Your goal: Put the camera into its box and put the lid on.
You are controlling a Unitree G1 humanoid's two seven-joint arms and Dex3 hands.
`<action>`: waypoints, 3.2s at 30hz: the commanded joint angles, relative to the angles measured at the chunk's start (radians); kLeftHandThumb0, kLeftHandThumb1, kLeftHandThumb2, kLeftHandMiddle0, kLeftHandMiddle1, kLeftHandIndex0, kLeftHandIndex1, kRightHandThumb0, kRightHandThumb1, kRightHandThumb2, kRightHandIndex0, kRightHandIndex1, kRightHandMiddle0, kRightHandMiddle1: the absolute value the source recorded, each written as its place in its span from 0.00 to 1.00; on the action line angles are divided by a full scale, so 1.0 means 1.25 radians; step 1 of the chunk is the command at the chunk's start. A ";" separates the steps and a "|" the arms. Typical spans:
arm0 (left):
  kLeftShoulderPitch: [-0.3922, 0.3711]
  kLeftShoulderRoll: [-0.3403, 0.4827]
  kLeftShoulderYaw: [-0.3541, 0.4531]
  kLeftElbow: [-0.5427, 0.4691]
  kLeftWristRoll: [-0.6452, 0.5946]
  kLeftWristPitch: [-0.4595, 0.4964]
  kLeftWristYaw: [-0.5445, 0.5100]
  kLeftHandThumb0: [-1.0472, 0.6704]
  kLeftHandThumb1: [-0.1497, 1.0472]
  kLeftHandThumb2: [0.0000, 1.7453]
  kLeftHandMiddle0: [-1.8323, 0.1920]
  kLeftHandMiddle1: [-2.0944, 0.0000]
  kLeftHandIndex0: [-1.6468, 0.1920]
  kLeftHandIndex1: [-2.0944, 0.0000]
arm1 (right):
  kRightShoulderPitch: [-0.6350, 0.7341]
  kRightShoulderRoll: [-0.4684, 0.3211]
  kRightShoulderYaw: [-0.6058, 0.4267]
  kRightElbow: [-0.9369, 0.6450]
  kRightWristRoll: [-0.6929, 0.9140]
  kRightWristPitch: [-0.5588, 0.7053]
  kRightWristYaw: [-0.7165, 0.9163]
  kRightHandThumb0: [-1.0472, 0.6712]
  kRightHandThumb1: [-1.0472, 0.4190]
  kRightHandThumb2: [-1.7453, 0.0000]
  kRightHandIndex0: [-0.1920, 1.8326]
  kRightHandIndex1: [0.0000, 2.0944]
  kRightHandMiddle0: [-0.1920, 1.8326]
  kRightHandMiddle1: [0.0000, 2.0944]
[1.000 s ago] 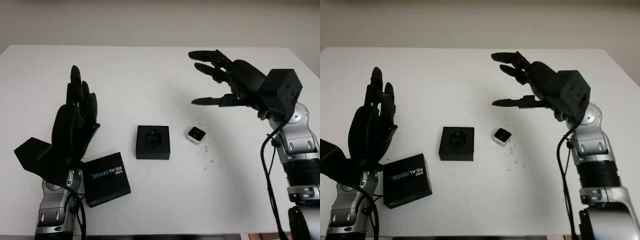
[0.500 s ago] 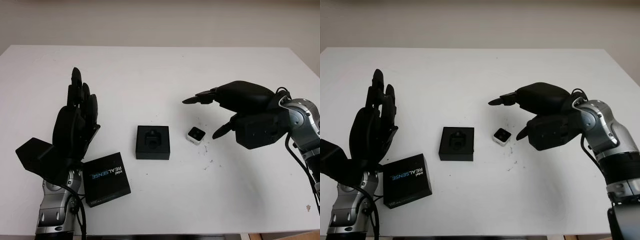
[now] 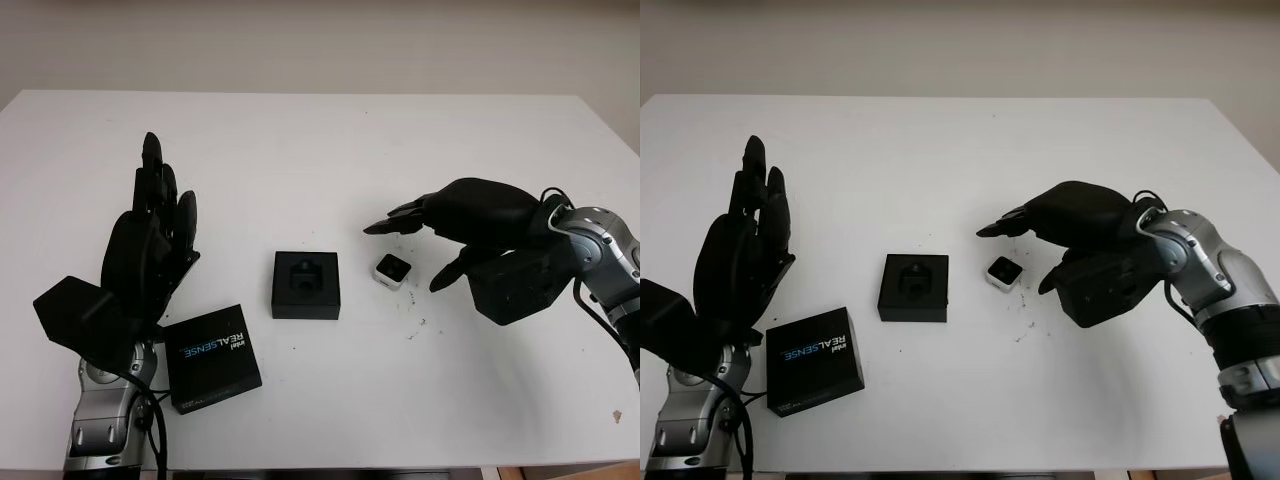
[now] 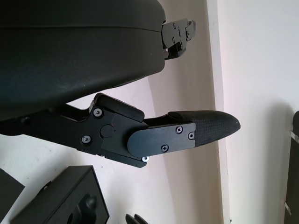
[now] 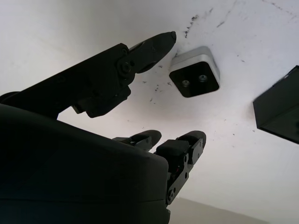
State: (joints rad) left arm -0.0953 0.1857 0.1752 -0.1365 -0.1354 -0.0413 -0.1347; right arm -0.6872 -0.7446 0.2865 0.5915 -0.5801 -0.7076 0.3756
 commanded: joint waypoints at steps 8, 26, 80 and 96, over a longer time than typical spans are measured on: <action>0.011 0.006 -0.003 -0.023 0.009 0.003 -0.001 0.17 1.00 0.32 1.00 1.00 1.00 1.00 | -0.017 0.024 0.040 0.112 -0.046 -0.075 -0.115 0.41 0.16 0.96 0.37 0.09 0.36 0.08; 0.015 0.006 -0.001 -0.021 0.016 -0.003 -0.003 0.17 1.00 0.33 1.00 1.00 1.00 1.00 | -0.062 0.040 0.102 0.231 -0.122 -0.121 -0.259 0.42 0.13 0.97 0.36 0.26 0.32 0.31; 0.026 -0.022 -0.036 -0.047 0.060 0.022 0.041 0.17 1.00 0.30 1.00 1.00 1.00 1.00 | 0.106 0.195 -0.138 -0.197 0.338 0.502 0.052 0.34 0.04 0.97 0.24 0.06 0.22 0.80; 0.022 -0.033 -0.037 -0.042 0.057 0.022 0.049 0.17 1.00 0.29 1.00 1.00 1.00 1.00 | 0.173 0.313 -0.149 -0.491 0.457 0.855 0.056 0.34 0.02 0.97 0.20 0.03 0.19 0.87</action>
State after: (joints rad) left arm -0.0666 0.1443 0.1291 -0.1757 -0.0660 -0.0064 -0.0754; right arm -0.4785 -0.3695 0.0952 0.0014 -0.0170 0.3458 0.4521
